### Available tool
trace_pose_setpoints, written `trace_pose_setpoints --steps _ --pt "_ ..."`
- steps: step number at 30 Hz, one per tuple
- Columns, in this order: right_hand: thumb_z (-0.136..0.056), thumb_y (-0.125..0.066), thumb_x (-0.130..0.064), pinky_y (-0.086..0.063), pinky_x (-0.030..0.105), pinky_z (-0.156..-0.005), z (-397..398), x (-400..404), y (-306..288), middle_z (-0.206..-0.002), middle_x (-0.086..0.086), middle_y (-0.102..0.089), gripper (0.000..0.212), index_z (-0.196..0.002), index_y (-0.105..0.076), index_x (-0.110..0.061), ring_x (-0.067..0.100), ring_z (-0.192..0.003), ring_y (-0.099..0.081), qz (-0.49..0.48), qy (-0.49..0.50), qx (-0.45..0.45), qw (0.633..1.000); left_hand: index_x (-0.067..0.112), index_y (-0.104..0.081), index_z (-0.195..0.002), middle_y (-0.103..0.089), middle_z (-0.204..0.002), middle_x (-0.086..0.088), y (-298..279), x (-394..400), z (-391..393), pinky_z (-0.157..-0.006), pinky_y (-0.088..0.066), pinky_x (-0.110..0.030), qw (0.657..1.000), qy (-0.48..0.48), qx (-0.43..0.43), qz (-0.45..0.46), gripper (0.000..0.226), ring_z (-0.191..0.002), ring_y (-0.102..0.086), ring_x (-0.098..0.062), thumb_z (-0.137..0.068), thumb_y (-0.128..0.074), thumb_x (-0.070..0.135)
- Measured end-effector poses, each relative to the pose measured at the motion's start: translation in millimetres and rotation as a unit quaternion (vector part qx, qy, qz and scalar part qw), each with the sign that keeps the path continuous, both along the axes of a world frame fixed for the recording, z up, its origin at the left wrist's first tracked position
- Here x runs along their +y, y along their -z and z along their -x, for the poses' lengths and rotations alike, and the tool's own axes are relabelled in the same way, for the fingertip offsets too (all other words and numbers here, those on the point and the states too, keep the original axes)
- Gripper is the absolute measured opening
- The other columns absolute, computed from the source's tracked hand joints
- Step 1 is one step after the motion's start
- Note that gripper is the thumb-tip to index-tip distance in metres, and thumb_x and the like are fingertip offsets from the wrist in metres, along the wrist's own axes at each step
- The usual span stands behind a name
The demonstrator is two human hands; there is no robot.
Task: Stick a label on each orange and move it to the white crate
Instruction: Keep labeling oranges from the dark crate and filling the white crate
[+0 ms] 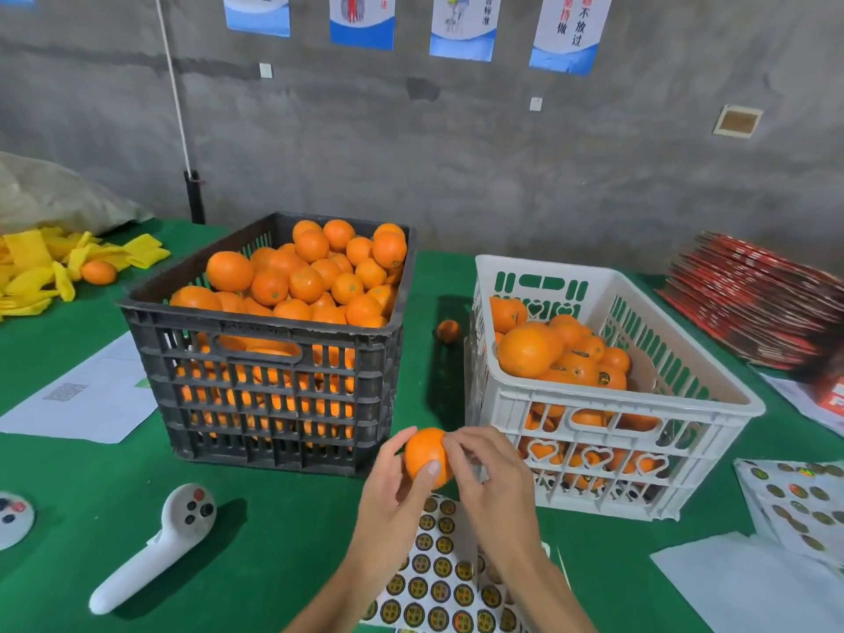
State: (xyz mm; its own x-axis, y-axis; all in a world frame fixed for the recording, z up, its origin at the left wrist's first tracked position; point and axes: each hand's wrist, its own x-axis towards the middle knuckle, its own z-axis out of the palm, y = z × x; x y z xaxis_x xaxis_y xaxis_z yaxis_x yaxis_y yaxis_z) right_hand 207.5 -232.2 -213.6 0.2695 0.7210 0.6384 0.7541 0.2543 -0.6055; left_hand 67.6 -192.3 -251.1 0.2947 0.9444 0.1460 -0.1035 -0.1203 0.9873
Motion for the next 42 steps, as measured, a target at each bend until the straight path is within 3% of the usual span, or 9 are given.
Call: trace_pose_setpoints --steps 4,7,10,14,20,23,29,36,42 --pt "-0.102 -0.064 -0.026 -0.052 0.028 -0.098 2 4 -50 -0.127 -0.013 -0.062 0.024 -0.122 -0.073 -0.019 0.005 -0.118 -0.06 -0.057 -0.058 -0.047 0.996 0.027 -0.05 -0.144 -0.074 -0.126 0.003 -61 10 6 -0.102 -0.054 -0.026 0.998 -0.014 -0.047 -0.043 0.053 -0.121 -0.068 -0.014 -0.096 -0.07 0.034" --pt "-0.102 -0.056 -0.039 -0.047 0.024 -0.108 -2 9 -81 -0.154 -0.008 -0.044 0.054 -0.151 -0.048 -0.018 0.007 -0.138 -0.046 -0.033 -0.047 -0.187 0.981 0.023 -0.052 -0.145 -0.076 -0.122 0.007 -111 22 2 -0.102 -0.056 -0.031 0.995 -0.017 -0.071 -0.064 0.061 -0.117 -0.07 -0.012 -0.09 -0.074 0.036" --pt "-0.091 -0.07 -0.05 -0.051 0.024 -0.098 -6 19 -105 -0.161 0.004 -0.039 0.084 -0.156 -0.034 -0.01 0.014 -0.141 -0.046 -0.022 0.018 -0.245 0.969 0.022 -0.049 -0.15 -0.075 -0.123 0.008 -152 34 -11 -0.104 -0.053 -0.024 0.995 0.008 -0.055 -0.085 0.07 -0.115 -0.07 -0.006 -0.088 -0.075 0.039" --pt "-0.086 -0.077 -0.038 -0.064 0.037 -0.073 -27 37 -133 -0.138 0.014 -0.062 0.068 -0.139 -0.056 -0.001 0.028 -0.116 -0.068 -0.109 0.087 -0.204 0.969 0.023 -0.045 -0.155 -0.067 -0.138 0.002 -186 55 -26 -0.1 -0.051 -0.016 0.99 0.064 0.023 -0.124 0.063 -0.119 -0.066 0.0 -0.098 -0.069 0.034" --pt "-0.098 -0.062 -0.041 -0.058 0.032 -0.068 -71 55 -150 -0.147 -0.001 -0.051 0.054 -0.145 -0.049 -0.018 0.021 -0.104 -0.067 0.053 0.219 -0.238 0.945 0.018 -0.055 -0.143 -0.064 -0.136 -0.002 -209 123 -16 -0.083 -0.051 -0.011 0.972 -0.011 0.129 -0.196 0.043 -0.11 -0.066 -0.004 -0.103 -0.063 0.032" --pt "-0.099 -0.061 -0.021 -0.049 0.031 -0.058 -83 63 -150 -0.141 0.0 -0.056 0.024 -0.122 -0.068 -0.016 0.025 -0.091 -0.068 0.06 0.231 -0.208 0.948 0.011 -0.059 -0.136 -0.065 -0.132 -0.008 -218 167 -12 -0.089 -0.053 -0.027 0.95 -0.076 0.202 -0.224 0.038 -0.103 -0.066 -0.008 -0.101 -0.066 0.024" --pt "-0.099 -0.059 -0.021 -0.054 0.03 -0.086 -87 89 -156 -0.128 -0.008 -0.064 0.025 -0.117 -0.075 -0.026 0.015 -0.112 -0.061 0.061 0.197 -0.178 0.962 0.008 -0.051 -0.145 -0.057 -0.139 -0.024 -225 260 -21 -0.103 -0.045 -0.042 0.871 -0.125 0.402 -0.252 0.055 -0.126 -0.056 -0.039 -0.093 -0.069 0.011" --pt "-0.099 -0.058 -0.029 -0.05 0.022 -0.075 -89 123 -159 -0.109 -0.015 -0.067 0.017 -0.102 -0.074 -0.03 0.005 -0.095 -0.058 0.04 0.158 -0.096 0.982 0.02 -0.031 -0.161 -0.043 -0.152 -0.022 -211 331 -41 -0.107 -0.045 -0.044 0.839 -0.087 0.502 -0.191 0.083 -0.136 -0.049 -0.041 -0.091 -0.075 0.02" --pt "-0.099 -0.058 -0.025 -0.052 0.024 -0.07 -93 128 -157 -0.102 -0.014 -0.067 0.018 -0.091 -0.073 -0.029 0.005 -0.085 -0.059 0.03 0.124 -0.052 0.99 0.02 -0.036 -0.159 -0.046 -0.152 -0.023 -209 342 -47 -0.107 -0.046 -0.044 0.828 -0.097 0.516 -0.196 0.081 -0.136 -0.049 -0.041 -0.09 -0.08 0.023"
